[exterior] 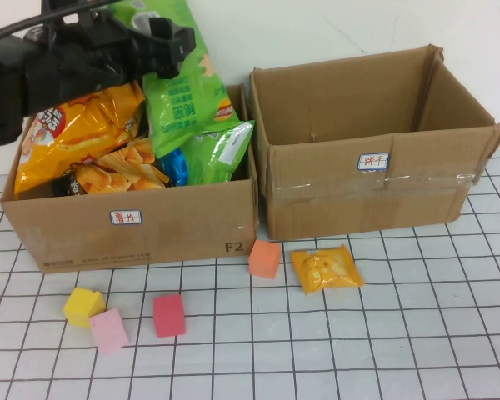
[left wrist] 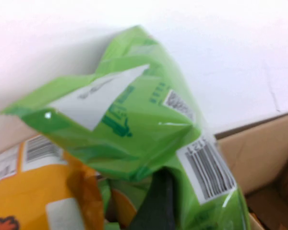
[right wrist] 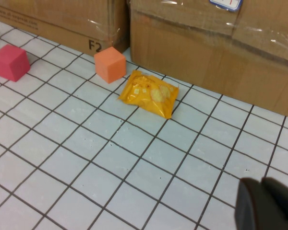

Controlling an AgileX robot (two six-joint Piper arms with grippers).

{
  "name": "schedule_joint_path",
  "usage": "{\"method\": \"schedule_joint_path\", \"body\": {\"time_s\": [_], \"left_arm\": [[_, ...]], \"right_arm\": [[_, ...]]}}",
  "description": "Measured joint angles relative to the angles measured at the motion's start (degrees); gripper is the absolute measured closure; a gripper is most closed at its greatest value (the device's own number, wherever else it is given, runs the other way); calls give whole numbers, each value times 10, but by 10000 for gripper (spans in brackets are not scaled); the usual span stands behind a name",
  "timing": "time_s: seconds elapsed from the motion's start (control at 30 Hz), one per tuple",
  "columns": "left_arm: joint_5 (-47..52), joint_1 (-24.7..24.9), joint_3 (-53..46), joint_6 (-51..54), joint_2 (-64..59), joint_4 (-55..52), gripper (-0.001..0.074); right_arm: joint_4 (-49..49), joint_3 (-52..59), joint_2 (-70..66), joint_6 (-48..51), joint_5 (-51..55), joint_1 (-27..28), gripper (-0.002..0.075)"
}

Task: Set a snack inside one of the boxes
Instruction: Place the potato chip in the potato chip box

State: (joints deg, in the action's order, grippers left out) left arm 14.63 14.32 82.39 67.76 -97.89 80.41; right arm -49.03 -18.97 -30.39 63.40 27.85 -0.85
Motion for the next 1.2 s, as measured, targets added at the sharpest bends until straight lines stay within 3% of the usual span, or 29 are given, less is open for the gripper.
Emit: {"method": "schedule_joint_path", "body": {"time_s": [0.37,0.6,0.87,1.0,1.2], "left_arm": [[16,0,-1,-60,-8,-109,152],[27,-2,-2,-151,-8,-160,127],[106,-9,-2,-424,14,-455,133],[153,-11,-2,-518,27,-584,216],[191,-13,-2,-545,63,-628,445]], "right_arm": [[-3,0,0,0,0,0,727],[-3,0,0,5,2,0,727],[-3,0,0,7,6,0,727],[-4,0,0,7,6,0,727],[-11,0,0,11,-4,0,727]]}}
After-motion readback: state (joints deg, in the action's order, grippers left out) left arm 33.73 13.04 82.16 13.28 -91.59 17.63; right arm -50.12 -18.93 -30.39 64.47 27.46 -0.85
